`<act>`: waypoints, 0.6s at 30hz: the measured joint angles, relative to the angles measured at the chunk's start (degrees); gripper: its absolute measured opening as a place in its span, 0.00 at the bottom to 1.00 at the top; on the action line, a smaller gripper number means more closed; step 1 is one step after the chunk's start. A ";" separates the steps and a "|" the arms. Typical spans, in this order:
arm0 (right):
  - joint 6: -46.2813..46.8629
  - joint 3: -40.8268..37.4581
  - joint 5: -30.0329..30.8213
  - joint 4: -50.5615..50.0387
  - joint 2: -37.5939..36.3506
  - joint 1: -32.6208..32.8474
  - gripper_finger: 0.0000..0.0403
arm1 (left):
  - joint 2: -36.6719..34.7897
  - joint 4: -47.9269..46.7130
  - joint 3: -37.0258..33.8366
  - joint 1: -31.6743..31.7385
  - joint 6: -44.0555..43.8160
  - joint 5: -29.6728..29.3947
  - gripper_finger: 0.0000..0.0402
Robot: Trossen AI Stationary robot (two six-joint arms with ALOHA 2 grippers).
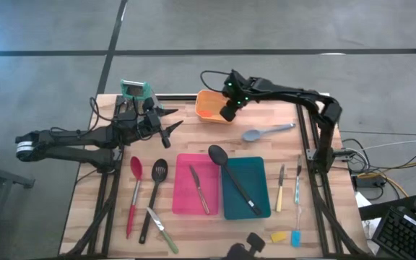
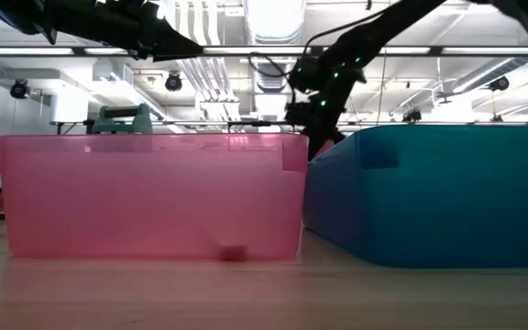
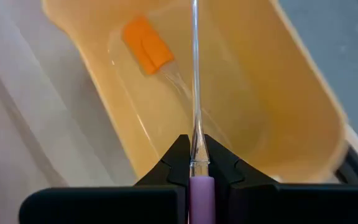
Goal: Pick & Place Kitchen Items
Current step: Put the pink spatula into the yellow bin
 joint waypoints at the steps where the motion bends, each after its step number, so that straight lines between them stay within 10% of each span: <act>1: -0.34 0.49 -0.12 0.12 1.02 -0.01 0.03 | 0.00 0.00 -0.02 -0.02 0.00 0.00 0.54; 18: -2.11 5.11 -1.45 -0.29 10.36 -2.05 0.03 | 0.00 -0.35 -0.02 0.00 0.00 0.00 0.54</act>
